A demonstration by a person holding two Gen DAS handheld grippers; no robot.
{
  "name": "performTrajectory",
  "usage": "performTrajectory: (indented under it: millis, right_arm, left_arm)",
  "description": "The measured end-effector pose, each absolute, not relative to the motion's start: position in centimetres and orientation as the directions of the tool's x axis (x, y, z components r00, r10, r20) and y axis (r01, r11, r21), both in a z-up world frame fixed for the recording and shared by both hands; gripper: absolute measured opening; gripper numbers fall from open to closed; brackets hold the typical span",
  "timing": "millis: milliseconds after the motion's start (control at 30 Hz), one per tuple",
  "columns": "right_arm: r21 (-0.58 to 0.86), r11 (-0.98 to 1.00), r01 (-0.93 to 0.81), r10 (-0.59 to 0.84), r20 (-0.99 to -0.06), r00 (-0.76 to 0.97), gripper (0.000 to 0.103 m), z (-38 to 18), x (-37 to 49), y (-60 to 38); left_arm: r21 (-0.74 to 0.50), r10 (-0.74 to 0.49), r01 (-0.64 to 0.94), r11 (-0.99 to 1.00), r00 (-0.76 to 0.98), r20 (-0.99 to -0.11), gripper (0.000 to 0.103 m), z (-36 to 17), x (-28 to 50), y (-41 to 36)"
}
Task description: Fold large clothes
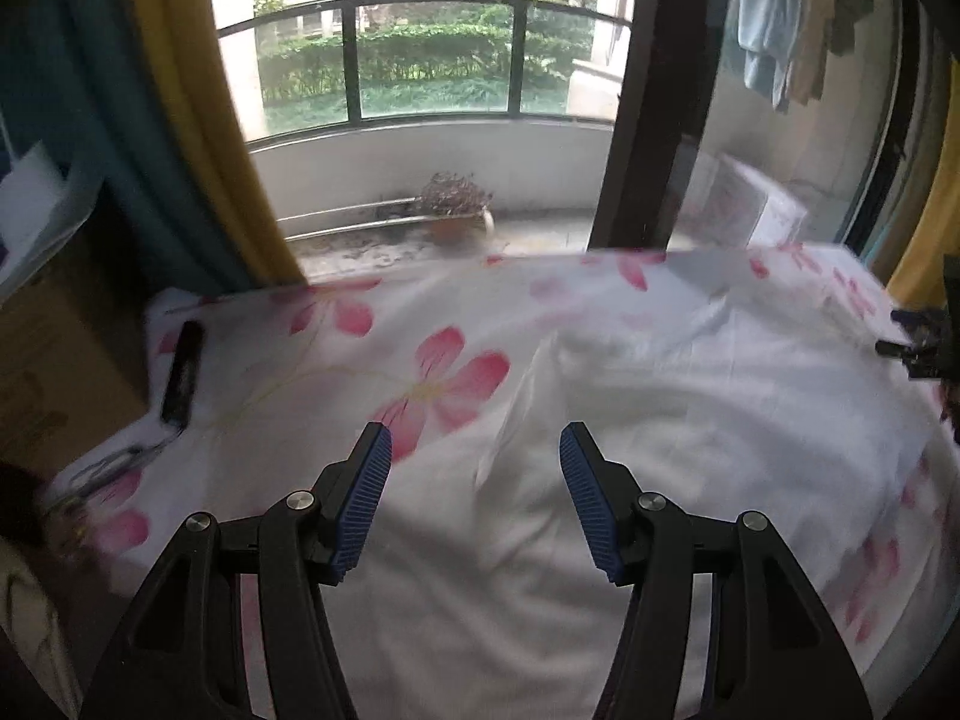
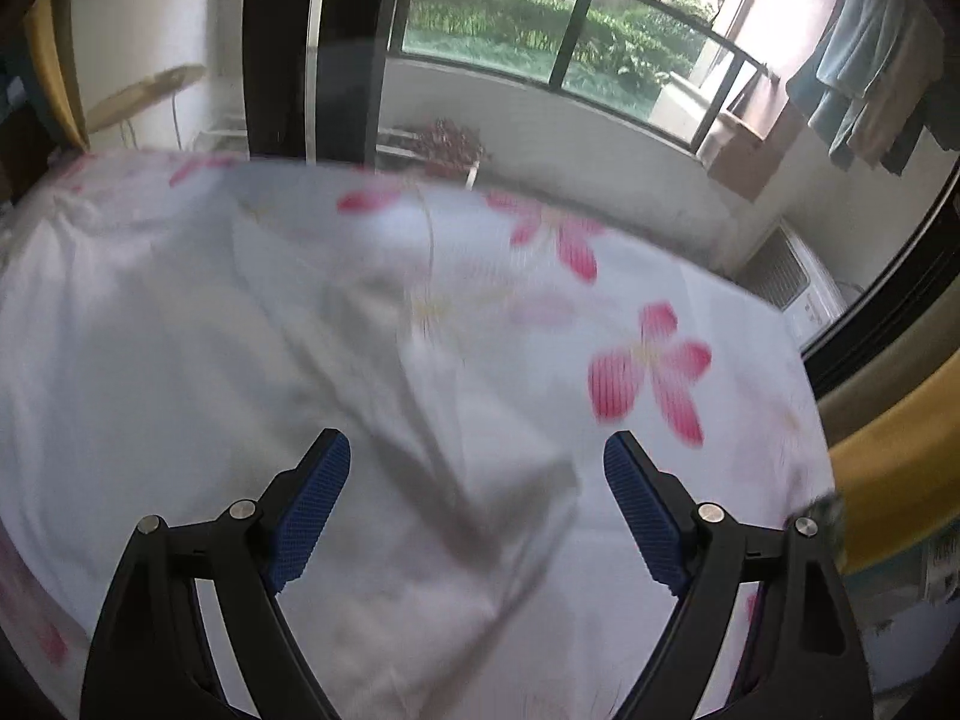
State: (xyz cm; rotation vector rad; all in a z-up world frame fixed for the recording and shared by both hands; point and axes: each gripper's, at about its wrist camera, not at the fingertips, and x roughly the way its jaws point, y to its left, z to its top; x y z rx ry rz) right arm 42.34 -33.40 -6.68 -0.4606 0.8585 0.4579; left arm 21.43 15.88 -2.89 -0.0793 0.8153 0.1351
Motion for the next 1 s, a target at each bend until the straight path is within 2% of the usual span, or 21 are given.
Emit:
performTrajectory:
  millis: [133,167,200,267,300,733,767,833,900,1000]
  right_arm:
    - [-0.174,0.793,-0.584,0.218,-0.813,0.539,0.086,-8.2,42.5,-34.3]
    - [-0.152,0.798,-0.583,0.236,-0.812,0.535,0.083,-8.2,42.9,-34.5]
    - [-0.136,0.802,-0.582,0.245,-0.814,0.526,0.06,-8.2,43.3,-34.7]
    - [-0.098,0.81,-0.578,0.268,-0.814,0.515,0.026,-8.0,44.4,-34.9]
    - [-0.104,0.816,-0.568,0.257,-0.816,0.518,0.024,-8.0,45.0,-34.8]
    - [-0.048,0.911,-0.411,0.208,-0.805,0.555,0.025,-8.3,53.6,-35.2]
    - [-0.058,0.922,-0.384,0.179,-0.813,0.554,0.027,-8.5,54.0,-35.2]
    - [-0.063,0.934,-0.353,0.161,-0.806,0.57,0.039,-8.6,54.2,-35.4]
    - [-0.075,0.939,-0.337,0.145,-0.8,0.582,0.056,-8.4,53.7,-35.5]
    - [-0.087,0.938,-0.336,0.136,-0.799,0.586,0.06,-8.2,52.5,-35.8]
  left_arm:
    - [0.044,0.119,-0.139,0.989,0.599,-0.792,0.062,-5.7,20.5,16.0]
    - [0.052,0.131,-0.15,0.987,0.582,-0.802,0.062,-6.4,20.6,16.3]
    - [0.062,0.15,-0.174,0.983,0.56,-0.815,0.062,-7.2,20.8,16.8]
    - [0.065,0.177,-0.22,0.973,0.538,-0.824,0.062,-8.1,21.2,18.0]
    - [0.066,0.19,-0.243,0.968,0.534,-0.824,0.062,-8.3,21.5,18.6]
    - [0.11,0.282,-0.322,0.94,0.557,-0.781,0.062,-8.3,26.6,21.0]
    - [0.112,0.296,-0.34,0.934,0.558,-0.775,0.062,-8.4,26.9,21.4]
    - [0.097,0.319,-0.392,0.915,0.554,-0.769,0.062,-8.6,27.3,22.4]
    - [0.073,0.328,-0.431,0.899,0.553,-0.766,0.062,-8.3,27.1,23.2]
    - [0.057,0.357,-0.481,0.875,0.562,-0.746,0.062,-7.4,26.5,23.6]
